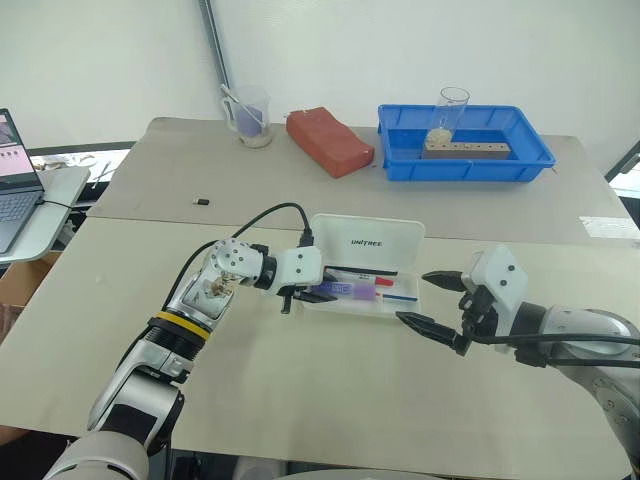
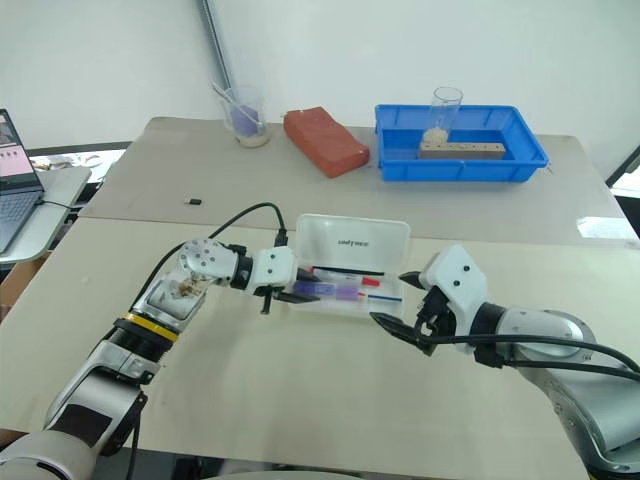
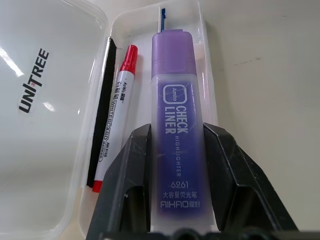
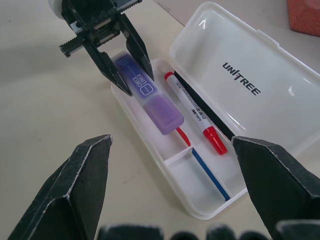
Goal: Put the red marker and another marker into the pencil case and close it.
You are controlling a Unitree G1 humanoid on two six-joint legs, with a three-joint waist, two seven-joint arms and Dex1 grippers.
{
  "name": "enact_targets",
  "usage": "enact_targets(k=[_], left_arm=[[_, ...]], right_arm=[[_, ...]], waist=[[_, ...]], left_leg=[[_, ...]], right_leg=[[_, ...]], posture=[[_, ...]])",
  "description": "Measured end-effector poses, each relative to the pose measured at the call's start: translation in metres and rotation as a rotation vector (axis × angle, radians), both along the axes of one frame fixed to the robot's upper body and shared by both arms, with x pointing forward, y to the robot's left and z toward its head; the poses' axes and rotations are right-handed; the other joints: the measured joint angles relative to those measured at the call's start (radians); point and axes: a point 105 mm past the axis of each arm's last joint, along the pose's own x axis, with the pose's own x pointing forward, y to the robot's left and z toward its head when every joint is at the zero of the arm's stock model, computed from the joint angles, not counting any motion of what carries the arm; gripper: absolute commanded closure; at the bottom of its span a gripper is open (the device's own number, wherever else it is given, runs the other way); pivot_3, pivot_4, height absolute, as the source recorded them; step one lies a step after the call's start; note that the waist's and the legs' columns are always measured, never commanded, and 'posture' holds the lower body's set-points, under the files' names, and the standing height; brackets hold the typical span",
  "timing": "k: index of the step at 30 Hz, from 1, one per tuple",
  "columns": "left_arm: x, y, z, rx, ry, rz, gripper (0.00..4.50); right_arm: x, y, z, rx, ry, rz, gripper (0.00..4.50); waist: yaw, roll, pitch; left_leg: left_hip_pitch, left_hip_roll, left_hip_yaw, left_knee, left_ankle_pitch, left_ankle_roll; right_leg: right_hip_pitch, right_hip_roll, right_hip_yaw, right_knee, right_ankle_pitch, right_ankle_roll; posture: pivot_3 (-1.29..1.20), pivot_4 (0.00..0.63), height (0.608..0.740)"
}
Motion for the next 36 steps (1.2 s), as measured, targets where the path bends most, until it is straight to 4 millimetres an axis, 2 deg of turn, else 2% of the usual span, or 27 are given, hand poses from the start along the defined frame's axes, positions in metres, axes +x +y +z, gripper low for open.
enact_targets(k=[4,5,6,10,11,14,18,19,22,24,27,32,36], left_arm=[[0.000,0.000,-0.005,0.006,0.013,-0.004,3.52],[0.000,-0.001,-0.004,0.004,0.014,-0.007,2.49],[0.000,-0.002,-0.004,0.004,0.013,-0.008,2.19],[-0.001,-0.003,-0.003,0.002,0.016,-0.016,0.32],[-0.001,-0.004,-0.001,-0.001,0.015,-0.020,0.03],[-0.005,-0.007,0.008,-0.012,-0.007,-0.043,0.03],[-0.010,-0.008,0.028,-0.043,-0.031,-0.069,0.03],[-0.012,-0.009,0.036,-0.064,-0.041,-0.082,0.03],[-0.025,-0.018,0.067,-0.152,-0.101,-0.164,0.03],[-0.032,-0.024,0.082,-0.196,-0.115,-0.208,0.03],[-0.037,-0.030,0.089,-0.229,-0.125,-0.241,0.03],[-0.041,-0.033,0.092,-0.239,-0.127,-0.249,0.03],[-0.047,-0.032,0.092,-0.242,-0.120,-0.252,0.03]], right_arm=[[0.000,-0.003,-0.002,-0.003,0.007,-0.019,0.23],[0.000,-0.003,-0.001,-0.003,0.003,-0.023,0.23],[0.000,-0.004,0.000,-0.003,0.000,-0.026,0.23],[0.000,-0.005,-0.001,-0.003,0.003,-0.029,0.23],[0.000,-0.005,-0.002,-0.003,0.005,-0.030,0.23],[0.001,-0.007,-0.002,0.000,0.012,-0.037,0.23],[0.010,-0.030,-0.007,-0.019,0.028,-0.089,0.23],[0.013,-0.042,-0.009,-0.042,0.034,-0.117,0.23],[0.030,-0.097,-0.022,-0.129,0.068,-0.240,0.23],[0.035,-0.118,-0.029,-0.162,0.086,-0.278,0.23],[0.044,-0.143,-0.041,-0.200,0.113,-0.334,0.23],[0.051,-0.160,-0.049,-0.236,0.180,-0.328,0.23],[0.046,-0.161,-0.052,-0.287,0.227,-0.275,0.23]], waist=[[0.000,0.000,0.000],[0.000,0.000,0.000],[0.000,0.000,0.000],[0.000,0.000,0.000],[0.000,0.000,0.000],[0.000,0.000,0.000],[0.001,0.000,0.000],[0.003,0.000,0.000],[0.006,0.000,0.000],[0.007,0.000,0.000],[0.001,0.003,0.000],[-0.003,0.006,0.001],[0.001,0.006,0.001]], left_leg=[[0.000,0.000,0.000,0.000,0.000,0.000],[0.000,0.000,0.000,0.000,0.000,0.000],[0.000,0.000,0.000,0.000,0.000,0.000],[0.000,0.000,0.000,0.000,0.000,0.000],[0.000,0.000,0.000,0.000,0.000,0.000],[0.000,0.000,0.000,0.000,0.000,0.000],[0.000,0.000,0.000,0.001,0.000,0.000],[-0.001,0.000,0.000,0.001,0.000,0.000],[-0.001,0.000,0.000,0.004,0.000,0.000],[0.000,0.000,0.000,0.004,0.000,0.001],[0.002,-0.001,0.000,0.005,-0.001,0.002],[0.002,0.000,0.000,0.005,-0.001,0.002],[0.003,0.000,0.000,0.006,-0.001,0.002]], right_leg=[[0.000,0.000,0.000,0.000,0.000,0.000],[0.000,0.000,0.000,0.000,0.000,0.000],[0.000,0.000,0.000,0.000,0.000,0.000],[0.000,0.000,0.000,0.000,0.000,0.000],[0.000,0.000,0.000,0.000,0.000,0.000],[0.000,0.000,0.000,0.000,0.000,0.000],[0.000,0.000,0.000,0.000,0.000,0.000],[0.001,0.000,0.000,0.000,0.000,0.000],[0.003,0.000,0.000,0.000,0.000,0.001],[0.003,0.000,0.000,-0.001,0.000,0.001],[0.005,0.000,0.000,-0.001,0.000,0.001],[0.005,0.001,0.001,-0.001,-0.001,0.001],[0.008,0.001,0.001,-0.001,-0.001,0.002]], posture=[[0.00,0.150,0.740],[0.00,0.150,0.740],[0.00,0.150,0.740],[0.00,0.150,0.740],[0.00,0.150,0.740],[0.00,0.150,0.740],[0.00,0.150,0.740],[0.00,0.150,0.740],[0.00,0.150,0.740],[0.00,0.150,0.740],[0.00,0.150,0.740],[0.00,0.150,0.740],[0.00,0.150,0.740]])
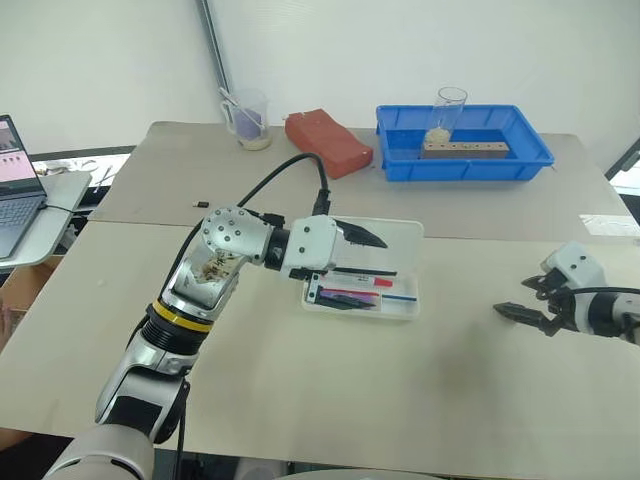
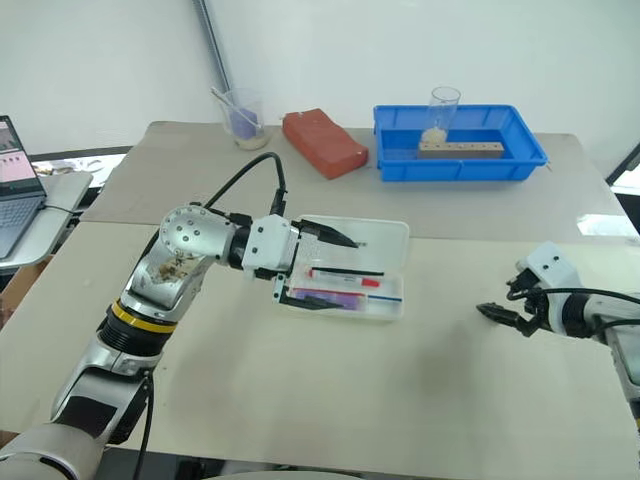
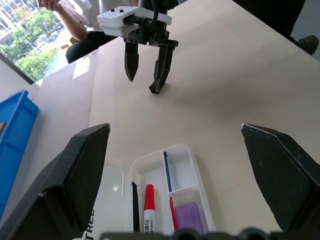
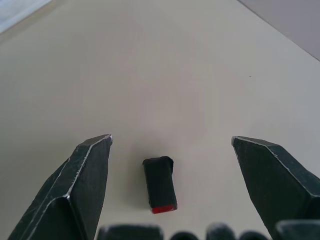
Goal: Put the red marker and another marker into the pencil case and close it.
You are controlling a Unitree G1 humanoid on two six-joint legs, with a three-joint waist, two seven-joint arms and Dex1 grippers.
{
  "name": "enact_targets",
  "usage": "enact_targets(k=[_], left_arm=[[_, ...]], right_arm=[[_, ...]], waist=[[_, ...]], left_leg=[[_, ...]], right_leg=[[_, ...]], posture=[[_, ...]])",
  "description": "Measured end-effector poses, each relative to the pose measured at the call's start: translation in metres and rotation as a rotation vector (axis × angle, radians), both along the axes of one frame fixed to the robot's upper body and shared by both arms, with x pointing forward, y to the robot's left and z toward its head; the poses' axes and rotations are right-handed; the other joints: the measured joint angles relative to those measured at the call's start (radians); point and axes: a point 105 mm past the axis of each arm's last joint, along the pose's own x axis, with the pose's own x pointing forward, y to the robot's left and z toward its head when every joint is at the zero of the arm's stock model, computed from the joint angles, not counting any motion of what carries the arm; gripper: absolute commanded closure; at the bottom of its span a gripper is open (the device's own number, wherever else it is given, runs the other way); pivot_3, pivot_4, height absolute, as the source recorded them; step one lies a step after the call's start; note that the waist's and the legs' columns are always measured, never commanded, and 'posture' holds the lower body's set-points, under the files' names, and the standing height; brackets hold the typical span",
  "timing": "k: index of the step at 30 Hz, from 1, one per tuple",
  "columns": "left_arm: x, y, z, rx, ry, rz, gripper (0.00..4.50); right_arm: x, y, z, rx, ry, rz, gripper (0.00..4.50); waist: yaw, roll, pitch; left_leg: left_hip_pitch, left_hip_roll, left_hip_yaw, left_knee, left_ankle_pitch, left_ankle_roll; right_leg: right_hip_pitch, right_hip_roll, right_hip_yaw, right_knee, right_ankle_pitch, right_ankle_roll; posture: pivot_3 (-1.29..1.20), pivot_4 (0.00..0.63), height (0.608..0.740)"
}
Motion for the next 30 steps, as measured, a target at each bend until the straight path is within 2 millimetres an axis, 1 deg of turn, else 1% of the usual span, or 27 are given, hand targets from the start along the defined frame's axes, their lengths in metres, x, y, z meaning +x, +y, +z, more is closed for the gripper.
enact_targets(k=[4,6,9,14,18,19,23,26,27,29,30], left_arm=[[-0.003,0.003,-0.005,0.010,0.014,0.003,0.03],[-0.003,0.003,-0.005,0.011,0.016,0.002,0.03],[-0.003,0.002,-0.005,0.011,0.020,0.002,0.00],[-0.004,0.002,-0.005,0.012,0.025,0.002,0.00],[-0.004,0.001,-0.005,0.013,0.032,0.004,0.00],[-0.004,0.001,-0.005,0.012,0.032,0.004,0.00],[-0.004,0.001,-0.004,0.007,0.034,0.010,0.00],[-0.003,0.006,-0.002,0.003,0.054,0.024,0.00],[-0.004,0.007,0.000,0.005,0.059,0.024,0.00],[-0.004,0.009,-0.001,0.011,0.064,0.028,0.00],[-0.005,0.017,-0.005,0.033,0.084,0.048,0.00]], right_arm=[[-0.004,-0.002,-0.011,-0.014,0.056,0.008,0.23],[-0.004,-0.003,-0.013,-0.010,0.067,0.006,0.23],[-0.003,-0.006,-0.012,-0.012,0.070,-0.005,1.04],[-0.005,-0.013,-0.019,-0.032,0.097,-0.021,2.75],[-0.006,-0.015,-0.020,-0.034,0.102,-0.019,4.14],[-0.006,-0.015,-0.020,-0.035,0.101,-0.018,4.29],[-0.005,-0.011,-0.018,-0.026,0.092,0.004,4.29],[0.002,0.019,0.003,0.036,0.030,0.118,4.29],[0.004,0.035,0.014,0.057,-0.001,0.181,4.29],[0.005,0.049,0.024,0.062,-0.028,0.235,4.29],[0.009,0.068,0.031,0.071,-0.051,0.294,4.29]], waist=[[0.002,0.000,0.000],[0.002,0.001,0.001],[0.001,0.001,0.001],[0.001,0.001,0.001],[0.000,0.001,0.001],[0.000,0.001,0.001],[-0.001,0.001,0.001],[-0.007,0.004,0.002],[-0.008,0.004,0.002],[-0.004,0.004,0.002],[-0.008,0.004,0.002]], left_leg=[[0.000,0.000,0.000,0.005,-0.002,0.002],[0.000,0.000,0.000,0.006,-0.002,0.003],[0.000,0.000,0.000,0.006,-0.002,0.003],[0.000,0.000,0.000,0.006,-0.003,0.004],[0.001,0.000,0.000,0.006,-0.003,0.004],[0.001,0.000,-0.001,0.006,-0.003,0.004],[0.001,0.000,-0.001,0.007,-0.003,0.004],[0.001,0.000,-0.001,0.006,-0.003,0.004],[0.001,0.000,-0.002,0.006,-0.003,0.004],[0.001,0.000,-0.002,0.006,-0.003,0.004],[0.002,0.000,-0.002,0.006,-0.003,0.004]], right_leg=[[0.003,0.000,0.000,0.000,0.000,0.001],[0.004,-0.001,0.000,0.000,0.000,0.001],[0.004,-0.001,0.000,0.000,0.000,0.001],[0.004,-0.001,0.000,-0.001,-0.001,0.001],[0.005,-0.001,0.000,-0.001,-0.001,0.001],[0.005,-0.001,0.000,-0.001,-0.001,0.001],[0.005,-0.001,0.000,-0.001,-0.001,0.001],[0.005,0.000,0.000,0.000,-0.001,0.001],[0.005,0.001,0.000,0.000,-0.001,0.001],[0.005,0.001,0.000,-0.001,-0.001,0.001],[0.005,0.001,0.000,0.000,-0.001,0.001]], posture=[[0.00,0.150,0.740],[0.00,0.150,0.740],[0.00,0.150,0.740],[0.00,0.150,0.740],[0.00,0.150,0.740],[0.00,0.150,0.740],[0.00,0.150,0.740],[0.00,0.150,0.740],[0.00,0.150,0.740],[0.00,0.150,0.740],[0.00,0.150,0.740]])
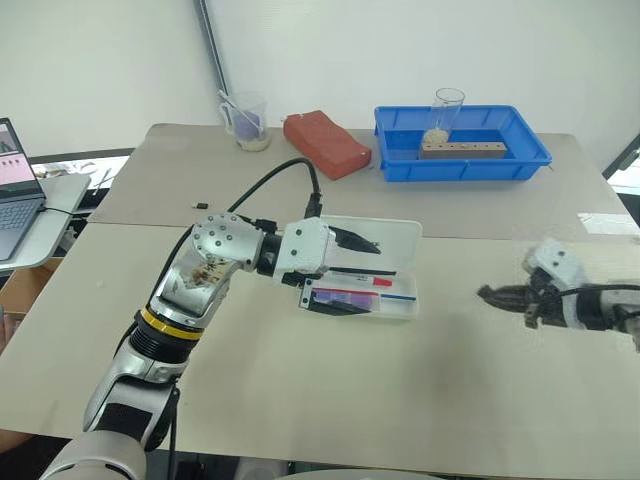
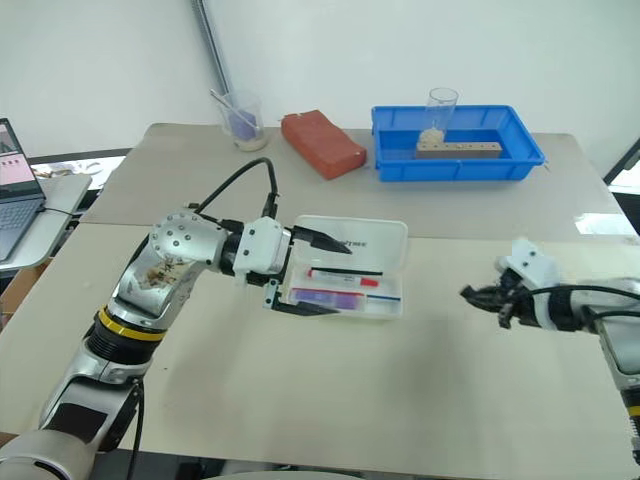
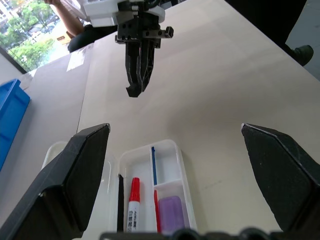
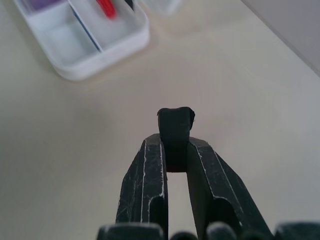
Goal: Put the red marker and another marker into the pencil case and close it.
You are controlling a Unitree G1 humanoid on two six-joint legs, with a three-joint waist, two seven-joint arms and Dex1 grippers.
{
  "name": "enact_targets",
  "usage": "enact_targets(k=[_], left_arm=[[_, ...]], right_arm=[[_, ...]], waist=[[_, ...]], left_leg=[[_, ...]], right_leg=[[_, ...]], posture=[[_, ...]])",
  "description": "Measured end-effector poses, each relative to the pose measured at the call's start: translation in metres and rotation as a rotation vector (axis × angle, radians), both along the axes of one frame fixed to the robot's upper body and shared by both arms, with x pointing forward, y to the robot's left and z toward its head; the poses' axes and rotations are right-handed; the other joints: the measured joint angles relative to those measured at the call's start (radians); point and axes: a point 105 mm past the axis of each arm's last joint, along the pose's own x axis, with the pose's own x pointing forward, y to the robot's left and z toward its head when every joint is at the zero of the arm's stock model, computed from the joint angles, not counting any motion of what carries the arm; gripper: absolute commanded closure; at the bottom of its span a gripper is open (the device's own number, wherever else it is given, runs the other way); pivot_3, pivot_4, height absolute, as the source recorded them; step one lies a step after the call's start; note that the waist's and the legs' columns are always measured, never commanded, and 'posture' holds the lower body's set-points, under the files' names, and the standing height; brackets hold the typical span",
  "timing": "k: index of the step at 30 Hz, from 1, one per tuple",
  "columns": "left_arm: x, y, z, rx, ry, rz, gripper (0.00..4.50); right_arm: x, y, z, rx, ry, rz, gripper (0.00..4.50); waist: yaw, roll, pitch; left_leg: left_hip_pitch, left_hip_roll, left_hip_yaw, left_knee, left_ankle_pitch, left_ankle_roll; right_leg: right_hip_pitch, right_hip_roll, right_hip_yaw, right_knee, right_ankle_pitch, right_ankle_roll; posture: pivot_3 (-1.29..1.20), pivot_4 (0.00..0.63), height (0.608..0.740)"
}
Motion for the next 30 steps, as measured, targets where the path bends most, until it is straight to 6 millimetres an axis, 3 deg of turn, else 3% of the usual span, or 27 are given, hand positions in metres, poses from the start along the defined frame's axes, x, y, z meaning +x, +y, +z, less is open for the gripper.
enact_targets(k=[1,2,5,12,15,26,28,30], left_arm=[[0.000,0.005,-0.003,0.012,0.017,0.013,0.00],[-0.001,0.013,-0.009,0.033,0.043,0.034,0.00],[-0.005,0.018,-0.013,0.050,0.068,0.039,0.00],[-0.014,0.022,-0.020,0.057,0.084,0.061,0.00],[-0.017,0.022,-0.021,0.054,0.086,0.073,0.00],[-0.017,0.024,-0.023,0.058,0.084,0.094,0.00],[-0.016,0.025,-0.024,0.060,0.086,0.097,0.00],[-0.015,0.026,-0.023,0.063,0.087,0.098,0.00]], right_arm=[[0.001,0.014,0.004,0.006,-0.015,0.046,4.29],[0.005,0.040,0.008,0.018,-0.035,0.137,4.29],[0.003,0.078,0.006,0.022,-0.030,0.281,4.29],[0.004,0.084,-0.024,-0.066,0.070,0.353,4.29],[0.004,0.078,-0.036,-0.104,0.107,0.364,4.29],[0.014,0.077,-0.035,-0.129,0.096,0.377,4.29],[0.014,0.078,-0.035,-0.130,0.100,0.381,3.26],[0.013,0.077,-0.035,-0.135,0.103,0.384,2.63]], waist=[[-0.003,0.000,0.000],[-0.013,-0.001,0.001],[0.003,0.001,0.002],[0.027,0.001,0.003],[0.026,0.001,0.003],[0.017,0.001,0.003],[0.017,0.001,0.003],[0.018,0.001,0.003]], left_leg=[[0.000,0.001,0.000,0.000,0.000,0.000],[0.001,0.001,0.000,0.000,0.000,0.000],[-0.001,0.001,-0.002,0.000,0.000,0.000],[-0.001,-0.001,0.000,0.002,0.000,0.000],[-0.001,-0.001,0.000,0.001,0.000,0.000],[-0.001,0.000,0.000,0.001,0.000,0.000],[-0.001,0.000,0.000,0.001,0.000,0.000],[-0.001,0.000,0.000,0.001,0.000,0.000]], right_leg=[[0.000,0.001,0.001,0.000,0.000,0.000],[0.000,0.002,0.001,0.001,0.000,0.000],[0.000,0.002,0.000,0.000,0.000,-0.001],[-0.003,-0.001,0.000,0.000,-0.001,0.000],[0.000,-0.001,0.000,0.000,-0.001,-0.001],[0.000,0.000,0.000,0.000,-0.001,-0.001],[0.000,0.000,0.000,0.000,-0.001,-0.001],[0.000,0.000,0.000,0.000,-0.001,-0.001]], posture=[[0.00,0.150,0.740],[0.00,0.150,0.740],[0.00,0.150,0.740],[0.00,0.150,0.740],[0.00,0.150,0.740],[0.00,0.150,0.740],[0.00,0.150,0.740],[0.00,0.150,0.740]])
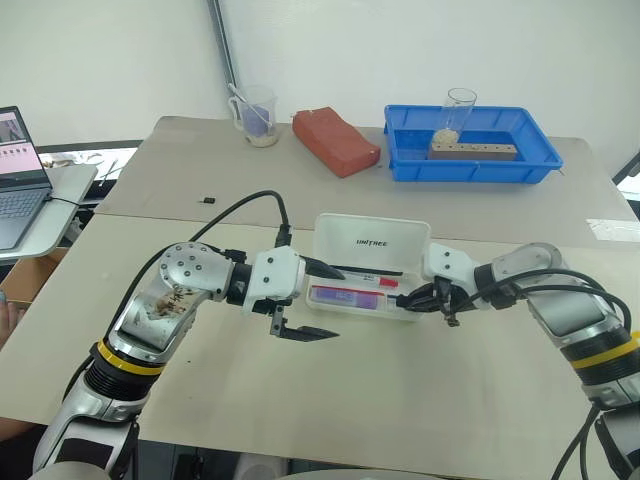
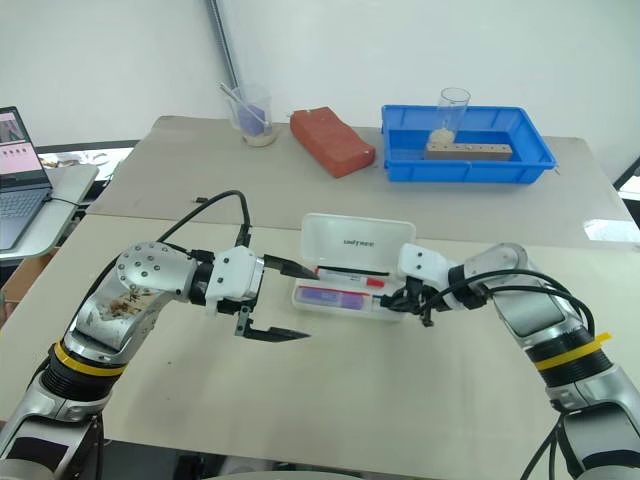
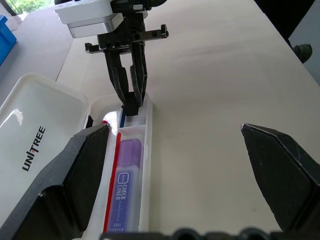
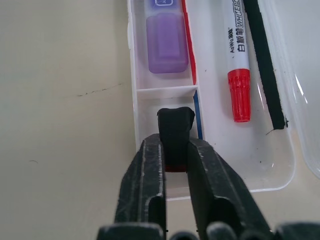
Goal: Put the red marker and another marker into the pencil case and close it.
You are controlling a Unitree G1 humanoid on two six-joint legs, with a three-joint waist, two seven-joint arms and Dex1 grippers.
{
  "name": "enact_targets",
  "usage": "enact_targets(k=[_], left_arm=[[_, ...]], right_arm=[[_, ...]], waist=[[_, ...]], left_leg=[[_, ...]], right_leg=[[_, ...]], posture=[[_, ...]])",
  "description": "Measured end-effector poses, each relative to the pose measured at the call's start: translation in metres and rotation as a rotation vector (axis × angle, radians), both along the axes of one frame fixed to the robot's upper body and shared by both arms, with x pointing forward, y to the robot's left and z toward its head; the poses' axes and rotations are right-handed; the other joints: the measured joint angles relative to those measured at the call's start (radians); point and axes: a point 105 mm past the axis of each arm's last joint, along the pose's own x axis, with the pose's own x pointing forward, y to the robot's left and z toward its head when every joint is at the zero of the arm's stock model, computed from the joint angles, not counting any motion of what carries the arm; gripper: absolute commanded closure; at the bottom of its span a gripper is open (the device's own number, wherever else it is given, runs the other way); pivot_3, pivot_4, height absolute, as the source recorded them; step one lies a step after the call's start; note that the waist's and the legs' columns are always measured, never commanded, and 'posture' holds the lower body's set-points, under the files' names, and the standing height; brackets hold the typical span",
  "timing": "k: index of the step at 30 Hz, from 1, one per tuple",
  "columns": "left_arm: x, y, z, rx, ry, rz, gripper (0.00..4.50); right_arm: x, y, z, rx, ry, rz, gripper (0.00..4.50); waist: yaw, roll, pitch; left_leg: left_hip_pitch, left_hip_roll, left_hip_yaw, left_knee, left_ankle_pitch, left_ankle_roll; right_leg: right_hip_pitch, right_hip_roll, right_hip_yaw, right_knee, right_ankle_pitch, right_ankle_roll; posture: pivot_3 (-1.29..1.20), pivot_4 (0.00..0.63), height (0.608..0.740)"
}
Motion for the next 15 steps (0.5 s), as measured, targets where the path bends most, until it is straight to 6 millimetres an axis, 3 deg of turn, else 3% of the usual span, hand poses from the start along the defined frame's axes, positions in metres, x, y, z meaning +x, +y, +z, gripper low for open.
enact_targets(k=[5,7,11,14,15], left_arm=[[0.004,0.000,0.003,0.003,-0.009,0.004,0.00],[0.009,0.002,0.002,0.003,-0.001,0.020,0.00],[0.031,0.004,0.012,-0.046,-0.001,0.106,0.00],[0.067,0.012,0.032,-0.133,-0.012,0.259,0.00],[0.081,0.014,0.038,-0.163,-0.013,0.313,0.26]], right_arm=[[0.000,0.000,0.003,0.010,-0.001,0.002,0.81],[0.001,0.002,0.014,0.047,-0.021,-0.017,0.15],[-0.002,0.006,0.044,0.160,-0.070,-0.076,0.03],[-0.013,0.012,0.066,0.274,-0.104,-0.131,0.03],[-0.017,0.014,0.072,0.313,-0.120,-0.162,0.01]], waist=[[0.000,0.000,0.000],[-0.001,0.000,0.000],[0.004,0.000,0.000],[0.011,0.000,0.000],[0.011,0.000,0.000]], left_leg=[[0.000,0.000,0.000,0.000,0.000,0.000],[0.000,0.000,0.000,0.000,0.000,0.000],[0.000,0.000,-0.001,0.000,0.000,0.000],[-0.001,0.000,-0.002,0.000,0.000,0.000],[-0.001,-0.001,-0.002,0.000,0.000,0.000]], right_leg=[[0.000,0.000,0.000,0.000,0.000,0.000],[0.000,0.000,0.000,0.000,0.000,0.000],[0.000,0.000,-0.001,0.001,0.000,0.000],[0.000,0.000,-0.001,0.001,0.000,0.000],[0.000,0.000,-0.001,0.001,0.000,0.000]], posture=[[0.00,0.150,0.740],[0.00,0.150,0.740],[0.00,0.150,0.740],[0.00,0.150,0.740],[0.00,0.150,0.740]])
